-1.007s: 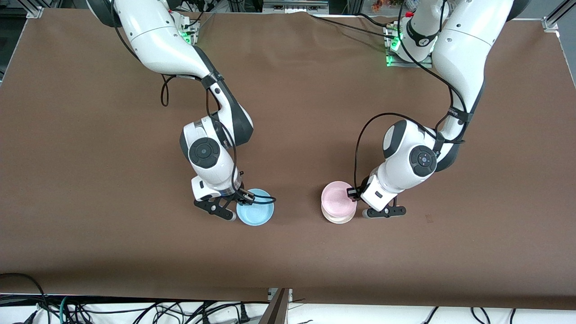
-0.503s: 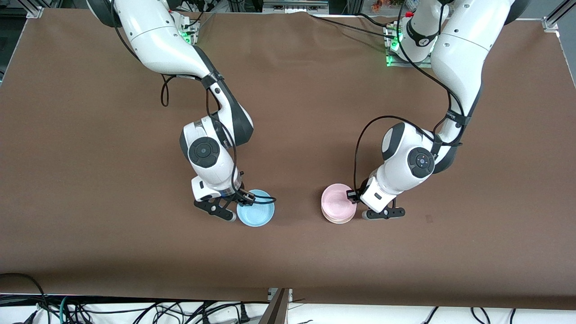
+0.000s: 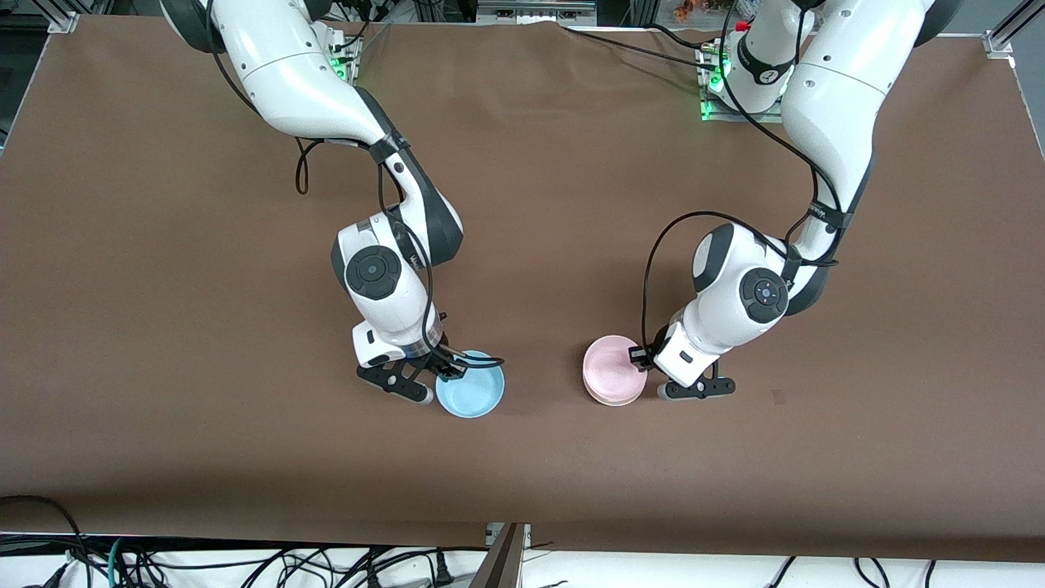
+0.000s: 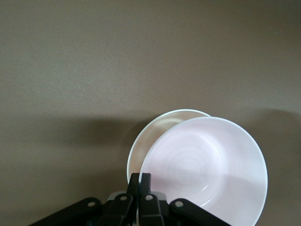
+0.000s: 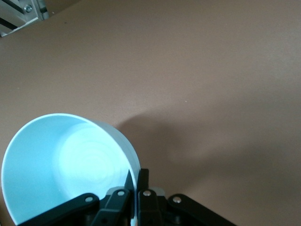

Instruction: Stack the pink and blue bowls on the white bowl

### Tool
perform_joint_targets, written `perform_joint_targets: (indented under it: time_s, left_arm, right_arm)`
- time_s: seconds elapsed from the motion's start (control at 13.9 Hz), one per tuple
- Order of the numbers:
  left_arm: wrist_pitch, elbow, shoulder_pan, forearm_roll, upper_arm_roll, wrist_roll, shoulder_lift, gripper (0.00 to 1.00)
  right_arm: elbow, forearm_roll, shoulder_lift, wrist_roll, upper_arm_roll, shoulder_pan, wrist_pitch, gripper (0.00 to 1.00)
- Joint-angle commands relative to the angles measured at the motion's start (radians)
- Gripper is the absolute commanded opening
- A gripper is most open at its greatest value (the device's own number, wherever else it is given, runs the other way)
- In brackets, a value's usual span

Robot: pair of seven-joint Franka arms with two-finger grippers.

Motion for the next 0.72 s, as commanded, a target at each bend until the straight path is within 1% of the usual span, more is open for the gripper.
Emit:
perform_joint_targets:
  time_s: [0.0,0.22,0.36,0.43,0.5,0.58,0.65]
  left_arm:
    - [0.007,0.027,-0.002,0.032,0.003,-0.008,0.022,0.0]
    - [0.007,0.027,-0.002,0.032,0.004,-0.008,0.024,0.0]
    - [0.007,0.027,0.0,0.031,0.006,-0.009,0.027,0.13]
    - [0.007,0.027,0.0,0.031,0.006,-0.009,0.027,0.28]
    - [0.007,0.027,0.001,0.031,0.006,-0.011,0.027,0.38]
    - [0.007,0.037,0.004,0.029,0.006,-0.014,0.027,0.41]
    - [0.004,0.043,0.009,0.026,0.006,-0.019,0.025,0.48]
  right_arm:
    - [0.034,0.007,0.022,0.013,0.0,0.003,0.005,0.0]
    - [0.034,0.009,0.023,0.013,0.0,0.003,0.023,0.0]
    - [0.034,0.009,0.023,0.014,0.017,0.003,0.046,0.0]
    - [0.034,0.009,0.023,0.016,0.028,0.003,0.055,0.0]
    - [0.034,0.009,0.023,0.027,0.043,0.003,0.065,0.0]
    - [0.035,0.009,0.022,0.051,0.058,0.005,0.083,0.0]
    - [0.035,0.009,0.022,0.08,0.08,0.005,0.121,0.0]
